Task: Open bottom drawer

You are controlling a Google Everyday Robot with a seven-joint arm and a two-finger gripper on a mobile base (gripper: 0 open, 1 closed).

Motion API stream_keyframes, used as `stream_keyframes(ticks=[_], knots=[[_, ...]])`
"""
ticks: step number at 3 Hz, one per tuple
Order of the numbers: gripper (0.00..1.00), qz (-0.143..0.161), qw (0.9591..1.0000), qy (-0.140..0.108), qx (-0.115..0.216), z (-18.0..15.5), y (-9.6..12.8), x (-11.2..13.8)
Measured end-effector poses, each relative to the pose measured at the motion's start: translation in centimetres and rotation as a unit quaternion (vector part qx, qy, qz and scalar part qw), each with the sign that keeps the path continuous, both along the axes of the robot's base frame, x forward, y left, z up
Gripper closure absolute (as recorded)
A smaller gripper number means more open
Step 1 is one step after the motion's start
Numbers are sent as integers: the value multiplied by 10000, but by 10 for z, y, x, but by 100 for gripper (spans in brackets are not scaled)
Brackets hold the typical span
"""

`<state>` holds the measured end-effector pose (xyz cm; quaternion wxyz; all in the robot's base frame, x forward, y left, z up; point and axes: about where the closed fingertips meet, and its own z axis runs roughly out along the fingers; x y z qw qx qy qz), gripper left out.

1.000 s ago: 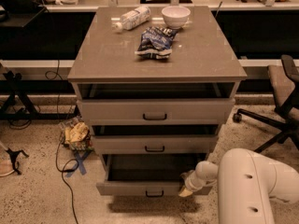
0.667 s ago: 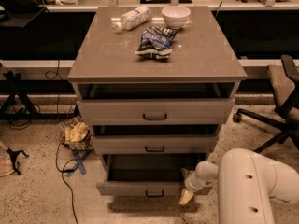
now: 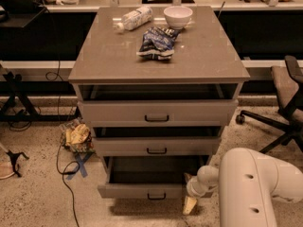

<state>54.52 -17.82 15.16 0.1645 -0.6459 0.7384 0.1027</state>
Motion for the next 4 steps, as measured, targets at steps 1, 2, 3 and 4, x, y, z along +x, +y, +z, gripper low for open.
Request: stream_keyframes(ticks=[1,2,3,4], knots=[[18,7,10000,83,18,3,0,-19],[42,-78,9997,169,179,3,-6,-37],[66,-78,9997,169,179,9,-6,-37],[89,-79,9997,168,180,9,-6,-38]])
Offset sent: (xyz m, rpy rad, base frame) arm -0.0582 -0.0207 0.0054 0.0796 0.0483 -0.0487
